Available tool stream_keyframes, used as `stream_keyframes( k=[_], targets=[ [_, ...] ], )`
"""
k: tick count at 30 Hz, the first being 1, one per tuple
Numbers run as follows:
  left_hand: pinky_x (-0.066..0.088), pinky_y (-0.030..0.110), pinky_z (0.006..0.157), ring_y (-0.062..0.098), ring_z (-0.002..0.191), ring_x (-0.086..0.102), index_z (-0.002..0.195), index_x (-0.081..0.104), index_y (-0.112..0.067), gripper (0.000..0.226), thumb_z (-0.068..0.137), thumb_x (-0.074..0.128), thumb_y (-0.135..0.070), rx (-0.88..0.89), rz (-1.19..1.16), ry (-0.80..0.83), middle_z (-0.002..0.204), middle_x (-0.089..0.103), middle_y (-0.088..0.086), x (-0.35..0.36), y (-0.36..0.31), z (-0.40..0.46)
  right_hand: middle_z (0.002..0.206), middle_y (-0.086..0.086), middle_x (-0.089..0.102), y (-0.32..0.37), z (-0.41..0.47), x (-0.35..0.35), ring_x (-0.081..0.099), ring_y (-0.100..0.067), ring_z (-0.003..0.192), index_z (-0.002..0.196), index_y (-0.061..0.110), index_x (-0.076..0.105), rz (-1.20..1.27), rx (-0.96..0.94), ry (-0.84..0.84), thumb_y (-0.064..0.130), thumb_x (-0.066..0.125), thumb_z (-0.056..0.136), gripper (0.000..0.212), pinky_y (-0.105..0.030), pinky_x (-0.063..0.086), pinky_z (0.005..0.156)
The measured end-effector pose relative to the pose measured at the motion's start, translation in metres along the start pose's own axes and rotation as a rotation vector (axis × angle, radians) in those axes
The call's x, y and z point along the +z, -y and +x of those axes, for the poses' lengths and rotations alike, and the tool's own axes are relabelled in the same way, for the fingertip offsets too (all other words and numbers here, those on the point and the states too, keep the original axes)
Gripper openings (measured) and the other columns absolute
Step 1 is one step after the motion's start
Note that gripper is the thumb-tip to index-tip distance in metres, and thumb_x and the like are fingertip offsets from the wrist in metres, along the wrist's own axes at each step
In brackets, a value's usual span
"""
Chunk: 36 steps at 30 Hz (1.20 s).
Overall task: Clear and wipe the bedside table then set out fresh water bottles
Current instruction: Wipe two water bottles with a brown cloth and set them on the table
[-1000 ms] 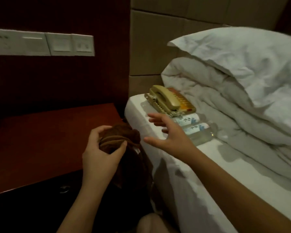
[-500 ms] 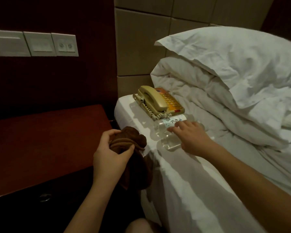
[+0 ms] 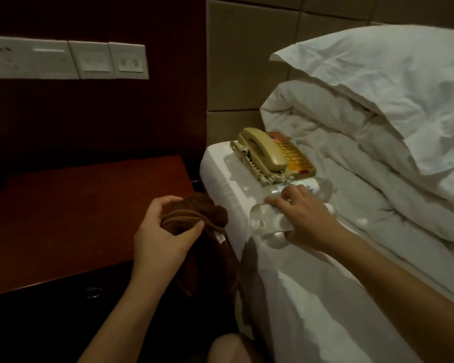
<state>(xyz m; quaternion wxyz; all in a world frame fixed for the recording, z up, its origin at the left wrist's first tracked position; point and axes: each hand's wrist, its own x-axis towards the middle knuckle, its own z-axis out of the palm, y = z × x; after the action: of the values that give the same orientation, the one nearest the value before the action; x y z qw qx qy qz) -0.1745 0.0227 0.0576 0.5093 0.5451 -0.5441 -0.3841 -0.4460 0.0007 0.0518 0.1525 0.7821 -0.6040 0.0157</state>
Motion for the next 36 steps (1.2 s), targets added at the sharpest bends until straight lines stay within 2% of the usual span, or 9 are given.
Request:
stream_keyframes(
  k=[2, 6, 9, 13, 17, 21, 26, 33, 36],
  targets=[
    [0.051, 0.021, 0.068, -0.001, 0.086, 0.058, 0.104, 0.056, -0.038, 0.048, 0.070, 0.082, -0.015, 0.008, 0.021, -0.040, 0.096, 0.060, -0.016, -0.018, -0.003, -0.001, 0.120, -0.012, 0.052, 0.024, 0.015, -0.005, 0.053, -0.031, 0.103, 0.127, 0.021, 0.046, 0.029, -0.047, -0.040, 0.032, 0.090, 0.046, 0.094, -0.038, 0.050, 0.077],
    [0.048, 0.019, 0.064, -0.003, 0.085, 0.056, 0.104, 0.056, -0.037, 0.048, 0.070, 0.083, -0.018, 0.014, 0.082, -0.160, 0.095, 0.058, -0.020, -0.058, -0.001, -0.007, 0.111, -0.012, 0.061, 0.080, 0.055, -0.018, 0.058, -0.032, 0.094, 0.130, 0.022, 0.031, -0.113, -0.149, -0.148, 0.031, 0.082, 0.062, 0.085, -0.043, 0.044, 0.080],
    [0.047, 0.018, 0.064, -0.001, 0.087, 0.058, 0.104, 0.056, -0.037, 0.048, 0.069, 0.083, -0.018, -0.008, 0.108, -0.244, 0.096, 0.060, -0.017, -0.082, 0.006, -0.012, 0.098, -0.015, 0.062, 0.124, 0.085, -0.034, 0.059, -0.035, 0.087, 0.126, 0.019, 0.045, -0.281, -0.298, -0.301, 0.028, 0.080, 0.064, 0.072, -0.050, 0.042, 0.083],
    [0.050, 0.022, 0.067, 0.003, 0.089, 0.059, 0.103, 0.056, -0.037, 0.047, 0.069, 0.084, -0.021, -0.068, 0.134, -0.339, 0.098, 0.062, -0.012, -0.106, 0.020, -0.016, 0.124, -0.019, 0.048, 0.166, 0.114, -0.035, 0.045, -0.041, 0.120, 0.141, 0.014, 0.021, -0.655, -0.483, -0.215, 0.019, 0.064, 0.080, 0.074, -0.061, 0.018, 0.109],
    [0.050, 0.022, 0.066, 0.001, 0.085, 0.060, 0.103, 0.057, -0.035, 0.046, 0.068, 0.085, -0.022, -0.109, 0.160, -0.376, 0.096, 0.064, -0.011, -0.117, 0.032, -0.018, 0.135, -0.015, 0.046, 0.193, 0.131, -0.032, 0.039, -0.039, 0.130, 0.145, 0.013, 0.018, -1.042, -0.679, -0.219, 0.033, 0.062, 0.083, 0.079, -0.064, 0.004, 0.111],
    [0.053, 0.025, 0.068, 0.003, 0.084, 0.062, 0.101, 0.058, -0.036, 0.046, 0.067, 0.085, -0.021, -0.136, 0.167, -0.375, 0.092, 0.064, -0.013, -0.122, 0.040, -0.019, 0.145, -0.019, 0.035, 0.206, 0.138, -0.020, 0.034, -0.042, 0.133, 0.146, 0.006, 0.012, -1.323, -0.809, -0.263, 0.029, 0.063, 0.083, 0.084, -0.066, 0.007, 0.108],
    [0.056, 0.027, 0.073, 0.005, 0.086, 0.064, 0.098, 0.058, -0.040, 0.047, 0.066, 0.086, -0.021, -0.158, 0.172, -0.370, 0.092, 0.066, -0.013, -0.126, 0.049, -0.020, 0.143, -0.020, 0.035, 0.213, 0.145, -0.012, 0.031, -0.043, 0.134, 0.144, 0.007, 0.015, -1.365, -0.916, -0.348, 0.023, 0.066, 0.078, 0.085, -0.063, 0.013, 0.110],
    [0.055, 0.024, 0.070, 0.002, 0.085, 0.064, 0.099, 0.059, -0.038, 0.048, 0.065, 0.086, -0.018, -0.154, 0.142, -0.367, 0.092, 0.066, -0.011, -0.128, 0.051, -0.022, 0.145, -0.020, 0.035, 0.224, 0.148, 0.006, 0.028, -0.042, 0.136, 0.144, 0.009, 0.019, -1.243, -0.894, -0.313, 0.026, 0.066, 0.079, 0.082, -0.060, 0.015, 0.111],
    [0.054, 0.020, 0.067, -0.001, 0.080, 0.064, 0.100, 0.060, -0.036, 0.047, 0.066, 0.086, -0.016, -0.153, 0.142, -0.355, 0.090, 0.066, -0.012, -0.127, 0.049, -0.026, 0.154, -0.017, 0.022, 0.213, 0.151, 0.000, 0.017, -0.038, 0.142, 0.147, 0.018, 0.024, -0.913, -1.026, -0.314, 0.026, 0.063, 0.084, 0.075, -0.057, 0.008, 0.114]
  ],
)
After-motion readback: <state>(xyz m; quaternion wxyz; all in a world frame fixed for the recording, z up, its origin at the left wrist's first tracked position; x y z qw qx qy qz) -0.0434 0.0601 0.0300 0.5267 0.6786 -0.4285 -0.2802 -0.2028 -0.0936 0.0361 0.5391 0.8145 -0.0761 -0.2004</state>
